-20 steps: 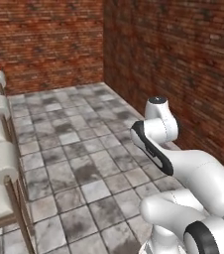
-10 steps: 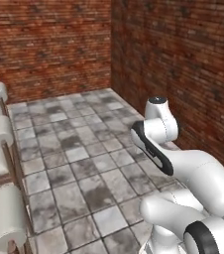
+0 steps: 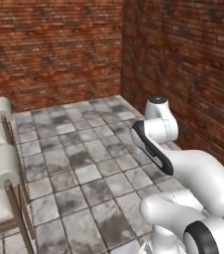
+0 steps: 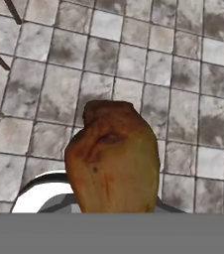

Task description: Take the chicken drumsticks from the pan and place one on each plate on the dining counter.

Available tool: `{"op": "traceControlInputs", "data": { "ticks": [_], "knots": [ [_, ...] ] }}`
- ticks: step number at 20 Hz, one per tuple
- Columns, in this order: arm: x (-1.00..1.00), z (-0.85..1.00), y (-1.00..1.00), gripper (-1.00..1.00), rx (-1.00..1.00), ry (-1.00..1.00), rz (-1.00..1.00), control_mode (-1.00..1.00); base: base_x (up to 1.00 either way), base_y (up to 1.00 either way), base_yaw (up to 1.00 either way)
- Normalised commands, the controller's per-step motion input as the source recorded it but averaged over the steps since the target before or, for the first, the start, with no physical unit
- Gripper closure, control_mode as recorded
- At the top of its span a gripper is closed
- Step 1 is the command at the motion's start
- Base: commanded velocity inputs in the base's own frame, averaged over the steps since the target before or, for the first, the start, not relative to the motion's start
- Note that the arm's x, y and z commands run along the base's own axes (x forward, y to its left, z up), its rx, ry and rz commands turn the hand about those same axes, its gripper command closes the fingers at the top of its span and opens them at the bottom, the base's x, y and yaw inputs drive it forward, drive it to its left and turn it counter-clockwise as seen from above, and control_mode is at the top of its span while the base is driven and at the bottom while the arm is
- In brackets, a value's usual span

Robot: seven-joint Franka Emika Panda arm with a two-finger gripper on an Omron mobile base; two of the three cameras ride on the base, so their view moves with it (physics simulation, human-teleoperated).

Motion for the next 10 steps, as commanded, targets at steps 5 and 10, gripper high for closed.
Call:
{"op": "traceControlInputs", "data": {
  "ticks": [5, 10],
  "knots": [
    [0.00, 0.00, 0.00, 1.00, 0.00, 0.00, 0.00, 1.00, 1.00, 0.06, 0.13],
    [0.00, 0.00, 0.00, 1.00, 0.00, 0.00, 0.00, 1.00, 1.00, 0.00, 0.14]
  ]
}}
